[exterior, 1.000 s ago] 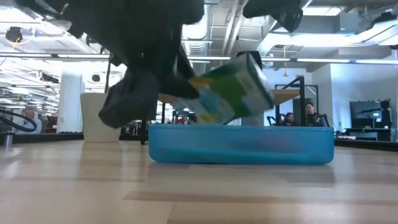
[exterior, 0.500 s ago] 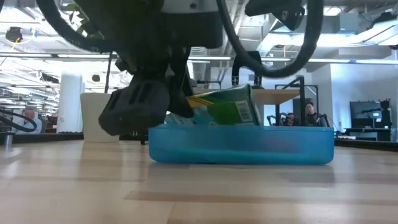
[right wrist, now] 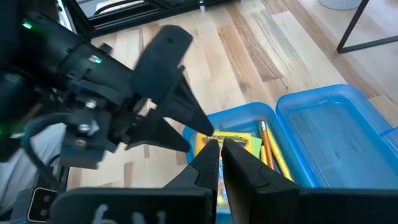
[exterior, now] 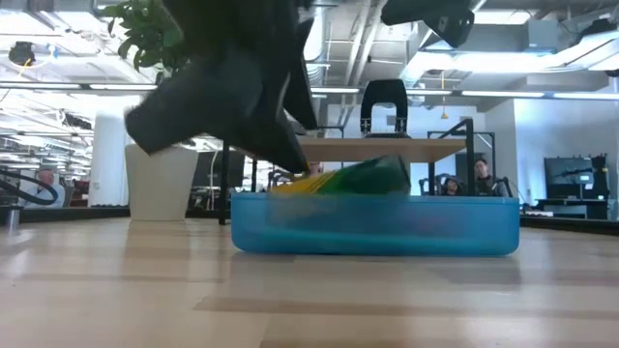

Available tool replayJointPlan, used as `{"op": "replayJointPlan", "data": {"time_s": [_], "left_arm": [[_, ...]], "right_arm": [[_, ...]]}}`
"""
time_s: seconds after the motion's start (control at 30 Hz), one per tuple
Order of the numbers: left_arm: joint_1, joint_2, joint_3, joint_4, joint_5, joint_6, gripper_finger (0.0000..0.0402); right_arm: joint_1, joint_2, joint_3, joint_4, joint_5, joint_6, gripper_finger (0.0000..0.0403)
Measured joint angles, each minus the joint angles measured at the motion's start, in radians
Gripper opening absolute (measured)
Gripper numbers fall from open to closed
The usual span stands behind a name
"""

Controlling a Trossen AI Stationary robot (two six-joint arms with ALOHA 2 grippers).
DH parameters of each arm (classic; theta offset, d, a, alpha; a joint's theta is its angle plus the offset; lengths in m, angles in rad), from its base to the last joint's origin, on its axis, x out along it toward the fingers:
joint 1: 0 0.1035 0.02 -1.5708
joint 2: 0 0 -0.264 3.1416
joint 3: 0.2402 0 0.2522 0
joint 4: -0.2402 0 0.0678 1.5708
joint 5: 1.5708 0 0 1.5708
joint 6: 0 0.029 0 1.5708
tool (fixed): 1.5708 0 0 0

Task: Pack school essentials
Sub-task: Put the yellow crayon box into the blue supply box, then close the blue supply box

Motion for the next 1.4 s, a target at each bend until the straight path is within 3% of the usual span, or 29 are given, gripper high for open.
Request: {"op": "replayJointPlan", "data": {"time_s": [0.27, 0.4, 0.5, 0.57, 0.67, 0.83, 0.93, 1.1, 1.23, 1.4], "left_arm": [[-0.015, -0.006, 0.051, -0.118, 0.012, -0.042, 0.0261], [-0.021, -0.045, 0.049, -0.232, -0.052, -0.154, 0.0261], [-0.031, -0.113, -0.007, -0.255, -0.129, -0.215, 0.0261], [-0.035, -0.186, -0.087, -0.225, -0.126, -0.252, 0.0261], [-0.045, -0.33, -0.274, -0.066, -0.101, -0.262, 0.0261], [-0.057, -0.617, -0.659, 0.431, 0.006, -0.16, 0.0261], [-0.057, -0.771, -0.879, 0.769, 0.072, -0.079, 0.0261], [-0.035, -0.949, -1.182, 1.288, 0.192, 0.015, 0.0261], [-0.009, -1.003, -1.331, 1.55, 0.244, 0.015, 0.0261], [0.015, -1.012, -1.379, 1.603, 0.251, -0.036, 0.0261]], "right_arm": [[0.0, 0.0, 0.0, -0.002, -0.002, 0.008, 0.0045], [0.0, 0.0, 0.0, -0.057, -0.001, 0.017, 0.0045], [-0.009, 0.0, -0.011, -0.135, 0.012, 0.045, 0.0045], [-0.024, 0.0, -0.012, -0.193, 0.014, 0.09, 0.0045], [-0.046, -0.001, -0.011, -0.241, 0.019, 0.117, 0.0045], [-0.075, 0.0, -0.011, -0.201, -0.031, 0.131, 0.0045], [-0.083, 0.029, -0.009, -0.069, -0.097, 0.108, 0.0045], [-0.077, 0.105, -0.01, 0.191, -0.315, -0.022, 0.0045], [-0.083, 0.119, -0.01, 0.265, -0.367, -0.084, 0.0044], [-0.14, 0.084, -0.094, 0.305, -0.35, -0.062, 0.0038]]}}
